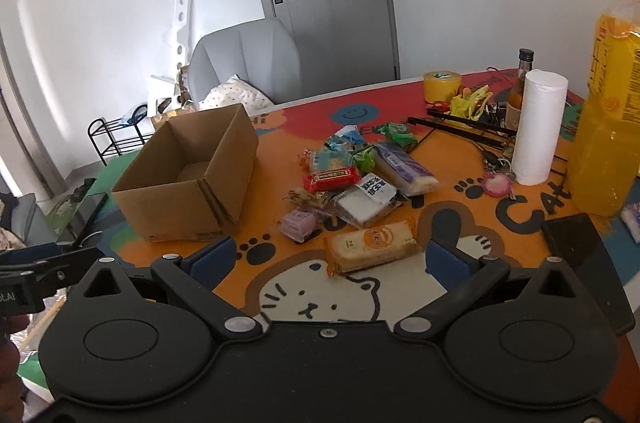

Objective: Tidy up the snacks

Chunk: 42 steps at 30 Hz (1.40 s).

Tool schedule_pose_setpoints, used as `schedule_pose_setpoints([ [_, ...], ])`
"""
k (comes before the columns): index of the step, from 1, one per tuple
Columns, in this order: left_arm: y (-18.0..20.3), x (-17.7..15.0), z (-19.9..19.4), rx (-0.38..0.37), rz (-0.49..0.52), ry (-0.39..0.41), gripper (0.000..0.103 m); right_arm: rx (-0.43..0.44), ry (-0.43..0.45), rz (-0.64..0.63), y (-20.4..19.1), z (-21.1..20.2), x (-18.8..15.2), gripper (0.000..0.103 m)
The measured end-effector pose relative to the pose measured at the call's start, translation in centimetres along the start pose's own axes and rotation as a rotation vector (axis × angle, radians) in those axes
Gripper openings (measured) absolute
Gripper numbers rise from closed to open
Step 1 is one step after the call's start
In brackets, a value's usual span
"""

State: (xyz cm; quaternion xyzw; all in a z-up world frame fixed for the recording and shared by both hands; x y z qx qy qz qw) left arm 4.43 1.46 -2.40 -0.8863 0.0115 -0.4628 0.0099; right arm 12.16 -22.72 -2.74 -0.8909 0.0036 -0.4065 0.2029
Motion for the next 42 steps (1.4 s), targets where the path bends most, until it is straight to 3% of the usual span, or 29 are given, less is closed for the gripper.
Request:
schedule_pose_setpoints([
  [7, -0.1, 0.5, 2.5, -0.017, -0.006, -0.009, 0.103, 0.043, -0.007, 0.018, 1.2, 1.7, 0.3, 0.103],
  [19, 2.7, 1.0, 7.7, -0.089, 0.023, -0.015, 0.102, 0.020, -0.052, 0.079, 5.4, 5.8, -0.7, 0.102],
  [21, 2.9, 0.9, 8.5, -0.107, 0.014, -0.012, 0.102, 0.018, -0.056, 0.097, 6.1, 6.5, -0.9, 0.098],
  [24, 3.1, 0.9, 10.0, -0.121, -0.004, -0.028, 0.101, 0.027, -0.100, 0.137, 6.7, 7.8, -1.0, 0.083],
  [26, 3.0, 0.9, 10.8, -0.129, -0.019, -0.032, 0.100, 0.046, -0.116, 0.151, 6.8, 8.3, -1.0, 0.080],
  [31, 3.5, 1.0, 12.4, -0.148, -0.013, -0.041, 0.090, 0.063, -0.155, 0.176, 6.8, 9.8, -1.0, 0.067],
  [42, 4.6, 1.1, 16.3, -0.216, -0.014, -0.094, 0.071, 0.060, -0.196, 0.246, 7.4, 13.0, -0.1, 0.067],
])
Point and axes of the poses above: each gripper's, at about its wrist camera, not at the fingertips, and z roughly the way its jaws point, y to its right, x to its top, the point moved 3 cm from there along z, roughly the way its jaws point, and after that the axes turned 13 degrees about z, right-handed, at the moved point
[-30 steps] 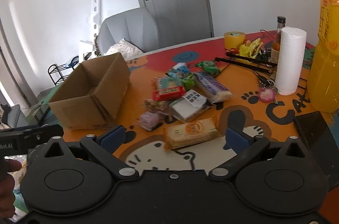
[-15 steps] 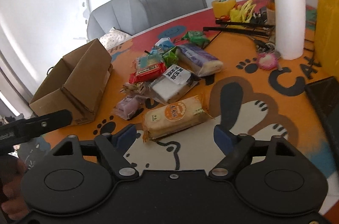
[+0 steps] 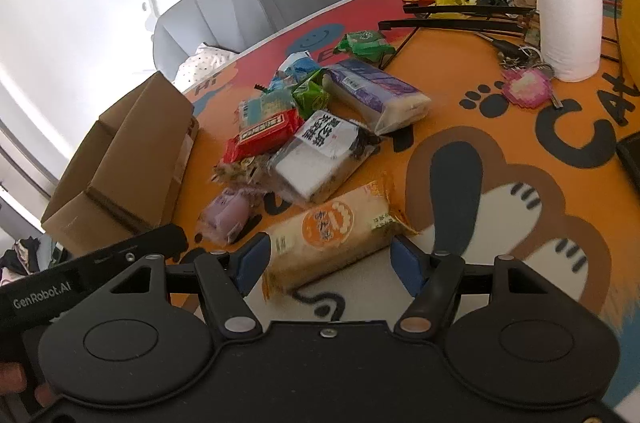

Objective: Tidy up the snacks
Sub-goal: 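Grasp the pink pastry pack with the left tool while the right tool grasps the rice-cake pack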

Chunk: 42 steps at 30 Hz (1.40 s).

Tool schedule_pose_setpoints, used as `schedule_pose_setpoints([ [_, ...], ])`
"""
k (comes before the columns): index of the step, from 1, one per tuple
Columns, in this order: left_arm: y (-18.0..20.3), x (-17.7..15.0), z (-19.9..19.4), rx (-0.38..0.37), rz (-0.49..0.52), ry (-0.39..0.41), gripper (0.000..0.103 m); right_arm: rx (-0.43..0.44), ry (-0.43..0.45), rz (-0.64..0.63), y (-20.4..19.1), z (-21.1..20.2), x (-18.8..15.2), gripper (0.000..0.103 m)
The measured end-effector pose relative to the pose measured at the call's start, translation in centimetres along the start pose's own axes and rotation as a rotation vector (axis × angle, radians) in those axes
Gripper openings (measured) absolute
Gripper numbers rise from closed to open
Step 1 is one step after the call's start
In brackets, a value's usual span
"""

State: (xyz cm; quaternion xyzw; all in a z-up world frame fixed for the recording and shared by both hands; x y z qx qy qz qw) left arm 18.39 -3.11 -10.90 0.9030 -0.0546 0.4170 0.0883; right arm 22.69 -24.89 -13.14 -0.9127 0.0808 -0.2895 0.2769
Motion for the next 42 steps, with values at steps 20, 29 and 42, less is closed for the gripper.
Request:
schedule_pose_setpoints([
  [20, 1.2, 1.7, 5.4, -0.005, 0.015, -0.041, 0.068, -0.028, 0.030, -0.023, 1.5, 1.8, 3.0, 0.042],
  [29, 1.4, 1.5, 7.5, 0.019, 0.055, -0.063, 0.061, -0.083, 0.031, -0.063, 1.2, 1.9, 3.2, 0.055],
  [42, 2.4, 0.4, 6.4, 0.098, 0.127, -0.070, 0.038, -0.202, 0.079, -0.196, 0.6, 1.6, 1.6, 0.047],
])
Point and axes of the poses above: each gripper's, at about its wrist camera, not at the fingertips, and z roughly the way its jaws point, y to its right, x to its top, the point moved 3 cm from there along z, roughly the way its jaws point, and after that the axes turned 13 degrees about z, right-handed, at the moved point
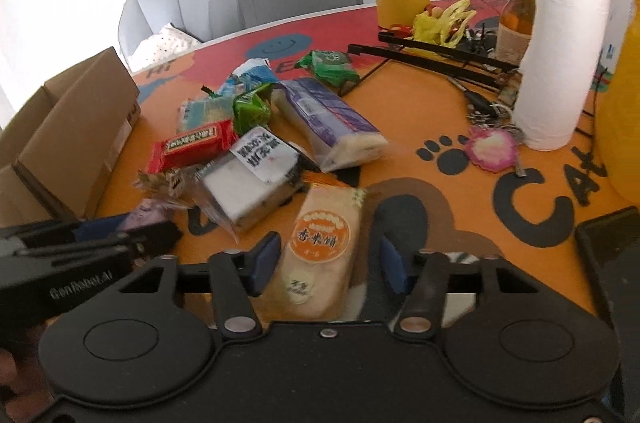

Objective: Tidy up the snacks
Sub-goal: 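Grasp the pink pastry pack with the left tool while the right tool grasps the rice-cake pack, then carry both packs over the cardboard box and open both tools to drop them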

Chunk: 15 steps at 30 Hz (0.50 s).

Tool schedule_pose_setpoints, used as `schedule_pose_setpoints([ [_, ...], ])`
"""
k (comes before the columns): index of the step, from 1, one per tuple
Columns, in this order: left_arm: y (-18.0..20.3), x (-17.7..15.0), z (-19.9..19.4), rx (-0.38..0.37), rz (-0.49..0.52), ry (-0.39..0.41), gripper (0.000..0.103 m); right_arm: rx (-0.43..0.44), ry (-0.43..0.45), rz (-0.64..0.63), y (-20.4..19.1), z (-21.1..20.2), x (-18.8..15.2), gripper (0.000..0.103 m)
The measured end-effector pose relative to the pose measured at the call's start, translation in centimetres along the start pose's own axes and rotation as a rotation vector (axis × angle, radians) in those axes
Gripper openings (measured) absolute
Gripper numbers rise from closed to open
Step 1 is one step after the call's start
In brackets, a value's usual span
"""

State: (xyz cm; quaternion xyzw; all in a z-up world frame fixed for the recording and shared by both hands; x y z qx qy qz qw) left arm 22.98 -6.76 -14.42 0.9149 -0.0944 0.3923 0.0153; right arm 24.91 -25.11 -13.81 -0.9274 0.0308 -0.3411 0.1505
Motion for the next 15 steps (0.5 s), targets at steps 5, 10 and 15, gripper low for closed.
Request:
schedule_pose_setpoints([
  [5, -0.1, -0.1, -0.7, -0.008, -0.023, -0.008, 0.035, 0.014, -0.008, 0.008, 0.6, -0.7, -0.1, 0.034],
  [10, -0.1, 0.3, -2.2, -0.009, -0.028, 0.023, 0.034, 0.047, 0.040, -0.008, -0.4, -2.2, 0.3, 0.034],
  [15, -0.1, 1.2, -4.2, 0.001, -0.025, 0.070, 0.034, 0.095, 0.074, -0.011, -1.6, -3.5, 1.0, 0.034],
])
Point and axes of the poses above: each gripper's, at about its wrist camera, not at the fingertips, and z roughly the way its jaws point, y to its right, x to its top, the point moved 3 cm from there along z, roughly the way its jaws point, and after that the axes turned 13 degrees about z, right-handed, at the moved point
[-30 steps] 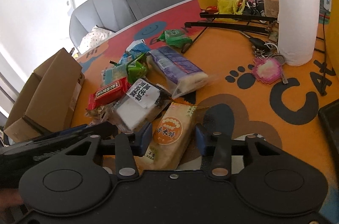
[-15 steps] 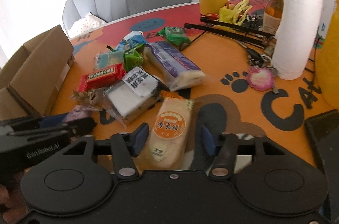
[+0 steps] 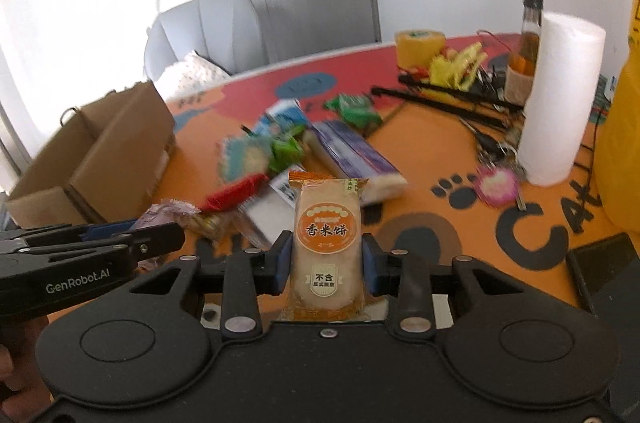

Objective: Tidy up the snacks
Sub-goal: 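Carry both packs over the cardboard box and open both tools to drop them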

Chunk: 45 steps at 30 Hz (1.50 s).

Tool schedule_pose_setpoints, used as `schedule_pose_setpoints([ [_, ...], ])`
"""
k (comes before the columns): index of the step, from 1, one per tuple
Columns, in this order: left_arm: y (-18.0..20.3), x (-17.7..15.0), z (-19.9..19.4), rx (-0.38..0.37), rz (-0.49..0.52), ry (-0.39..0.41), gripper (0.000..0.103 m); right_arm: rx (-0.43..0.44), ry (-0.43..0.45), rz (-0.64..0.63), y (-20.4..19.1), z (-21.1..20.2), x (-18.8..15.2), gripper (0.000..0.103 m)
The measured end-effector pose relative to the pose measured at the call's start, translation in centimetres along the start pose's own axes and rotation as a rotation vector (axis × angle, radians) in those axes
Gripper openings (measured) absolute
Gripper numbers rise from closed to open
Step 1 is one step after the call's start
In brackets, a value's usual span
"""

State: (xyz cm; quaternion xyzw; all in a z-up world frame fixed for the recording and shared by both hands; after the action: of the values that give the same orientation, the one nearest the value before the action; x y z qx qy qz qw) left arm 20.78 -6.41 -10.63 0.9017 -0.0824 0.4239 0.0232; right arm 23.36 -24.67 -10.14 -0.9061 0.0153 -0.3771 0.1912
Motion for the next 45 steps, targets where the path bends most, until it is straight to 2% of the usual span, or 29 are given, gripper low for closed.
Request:
schedule_pose_setpoints([
  [12, -2.2, 2.6, -4.4, 0.064, -0.011, 0.099, 0.034, 0.113, 0.057, -0.031, -4.0, -1.1, 2.3, 0.034],
  [18, -4.5, 3.5, -6.2, 0.111, -0.029, 0.139, 0.034, 0.155, 0.068, -0.048, -5.8, -1.0, 2.8, 0.034],
  [31, -9.4, 4.1, -8.1, 0.219, -0.083, 0.166, 0.034, 0.229, 0.066, -0.093, -10.1, 0.2, 3.9, 0.034],
  [45, -14.4, 3.4, -7.3, 0.258, -0.170, 0.139, 0.034, 0.299, 0.038, -0.131, -15.1, 2.9, 4.7, 0.034],
])
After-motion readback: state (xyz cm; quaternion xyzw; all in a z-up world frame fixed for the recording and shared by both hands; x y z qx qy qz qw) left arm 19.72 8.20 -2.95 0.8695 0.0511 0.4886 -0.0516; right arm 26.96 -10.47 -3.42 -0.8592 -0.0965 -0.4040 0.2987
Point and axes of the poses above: each gripper's, at about its wrist camera, not at the fingertips, and z roughly the way its jaws point, y to its right, x to its top, the point moved 3 cm from there along z, roughly the way its jaws point, and after that the axes turned 13 degrees about z, right-handed, at the moved point
